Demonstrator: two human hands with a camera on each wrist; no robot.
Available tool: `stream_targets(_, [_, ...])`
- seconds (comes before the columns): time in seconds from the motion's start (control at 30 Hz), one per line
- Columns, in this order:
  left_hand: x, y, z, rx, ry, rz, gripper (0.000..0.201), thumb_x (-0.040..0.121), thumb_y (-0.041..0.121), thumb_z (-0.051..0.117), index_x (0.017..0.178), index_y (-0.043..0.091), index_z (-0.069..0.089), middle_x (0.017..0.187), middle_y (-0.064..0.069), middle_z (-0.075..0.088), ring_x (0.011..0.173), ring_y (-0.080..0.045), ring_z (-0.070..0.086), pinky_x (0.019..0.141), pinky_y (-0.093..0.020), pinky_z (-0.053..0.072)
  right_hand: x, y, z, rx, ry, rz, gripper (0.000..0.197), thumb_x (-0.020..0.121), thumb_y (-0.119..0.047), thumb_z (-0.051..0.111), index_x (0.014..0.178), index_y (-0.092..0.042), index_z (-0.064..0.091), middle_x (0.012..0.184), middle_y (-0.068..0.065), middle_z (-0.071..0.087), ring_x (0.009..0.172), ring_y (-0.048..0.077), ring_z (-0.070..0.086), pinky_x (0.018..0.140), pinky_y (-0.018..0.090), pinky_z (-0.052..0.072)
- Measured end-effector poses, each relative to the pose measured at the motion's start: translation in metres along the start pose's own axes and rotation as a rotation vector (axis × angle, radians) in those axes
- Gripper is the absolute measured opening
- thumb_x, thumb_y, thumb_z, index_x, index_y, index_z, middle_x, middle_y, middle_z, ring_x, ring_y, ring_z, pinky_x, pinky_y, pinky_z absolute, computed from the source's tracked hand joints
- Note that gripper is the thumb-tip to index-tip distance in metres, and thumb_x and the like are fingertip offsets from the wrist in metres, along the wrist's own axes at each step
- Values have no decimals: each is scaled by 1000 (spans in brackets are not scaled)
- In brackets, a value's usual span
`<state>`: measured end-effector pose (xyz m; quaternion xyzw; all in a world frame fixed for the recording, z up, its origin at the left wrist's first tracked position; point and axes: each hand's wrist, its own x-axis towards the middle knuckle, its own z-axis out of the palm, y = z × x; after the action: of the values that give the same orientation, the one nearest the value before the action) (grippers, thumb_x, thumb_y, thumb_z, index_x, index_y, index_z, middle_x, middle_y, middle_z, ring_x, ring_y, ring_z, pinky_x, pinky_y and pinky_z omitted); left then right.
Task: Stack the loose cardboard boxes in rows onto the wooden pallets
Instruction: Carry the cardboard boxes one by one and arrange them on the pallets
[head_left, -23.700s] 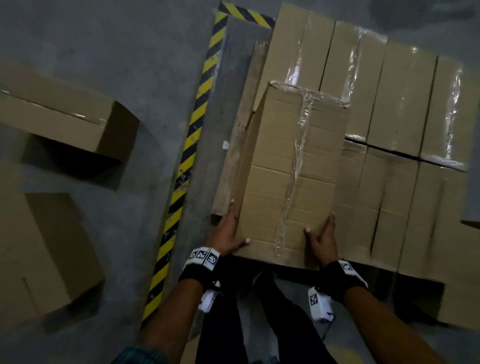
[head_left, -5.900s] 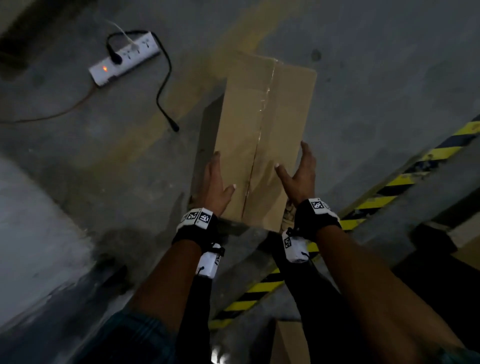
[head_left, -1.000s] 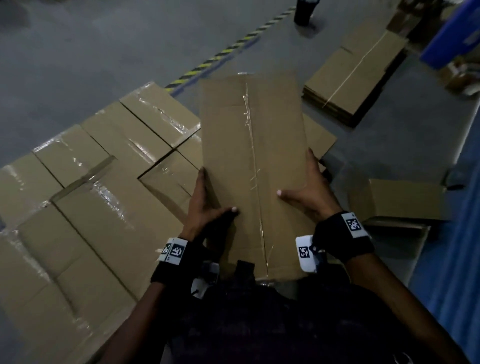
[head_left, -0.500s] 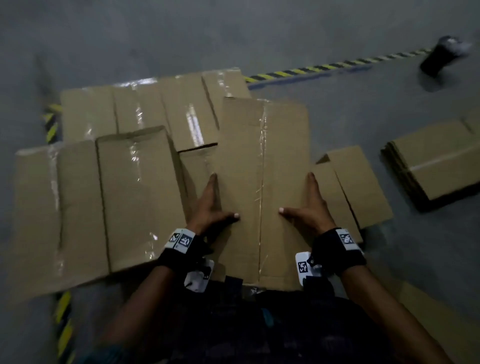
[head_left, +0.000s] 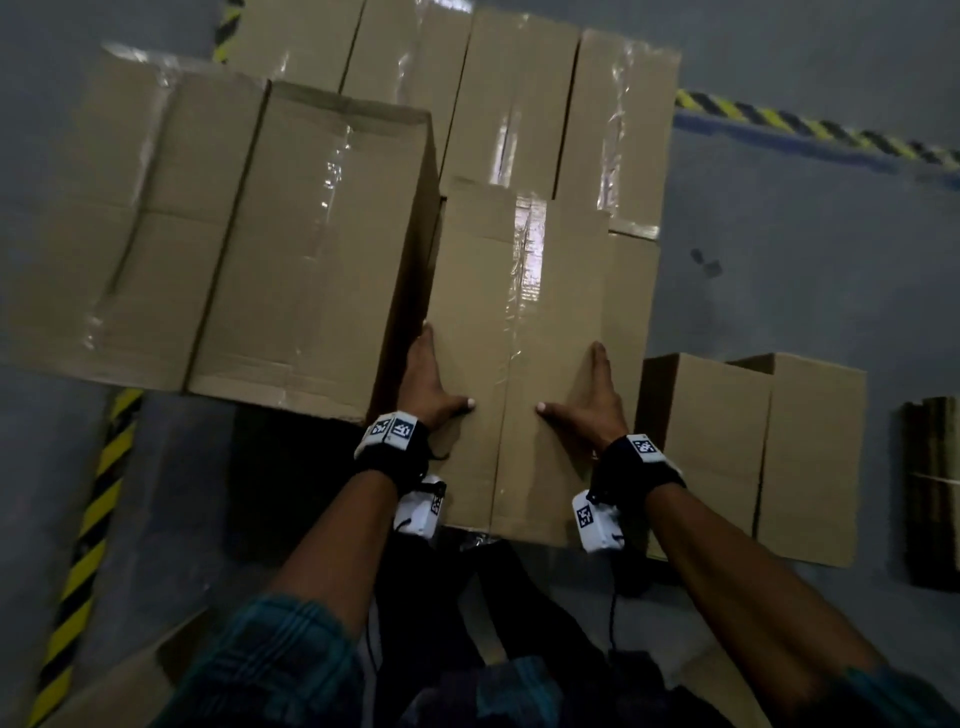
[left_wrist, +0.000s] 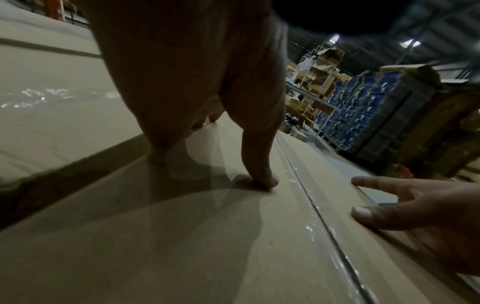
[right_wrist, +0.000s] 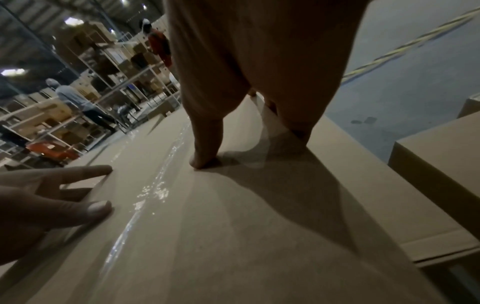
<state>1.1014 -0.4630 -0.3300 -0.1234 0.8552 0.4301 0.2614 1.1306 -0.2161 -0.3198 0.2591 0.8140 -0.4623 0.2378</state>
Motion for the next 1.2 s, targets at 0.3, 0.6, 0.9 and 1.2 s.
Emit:
stream_targets(0.3, [35, -36, 13, 62, 24, -32, 133, 62, 20, 91, 155, 22, -3, 161, -13, 8, 147, -29, 17, 117, -38, 19, 39, 20, 29, 44, 34, -105, 130, 61, -23, 92, 156, -32, 2, 164, -7, 9, 148, 19, 17, 121, 45, 21])
stream_targets(0.6, [-29, -40, 31, 590, -59, 71, 128, 71, 43, 83, 154, 20, -12, 159, -19, -19, 148, -39, -7, 120, -47, 10, -6, 54, 15, -85, -212, -89, 134, 67, -32, 88, 152, -38, -15, 164, -4, -2, 149, 24, 12, 119, 56, 19])
stream_targets(0.9, [-79, -75, 38, 927, -313, 143, 144, 60, 49, 86, 147, 33, -28, 150, -11, -43, 142, -35, -31, 114, -58, -9, -61, 94, 32, -466, -358, -141, 149, 60, -29, 91, 142, -50, -32, 161, 7, -22, 142, 41, 28, 109, 61, 36])
stream_targets(1.2, [-54, -66, 19, 995, -241, 164, 136, 68, 41, 82, 147, 34, -28, 154, -5, -37, 145, -34, -25, 112, -66, 2, -45, 81, 40, -466, -292, -197, 146, 65, -27, 90, 140, -52, -33, 160, 8, -26, 133, 43, 42, 104, 55, 43])
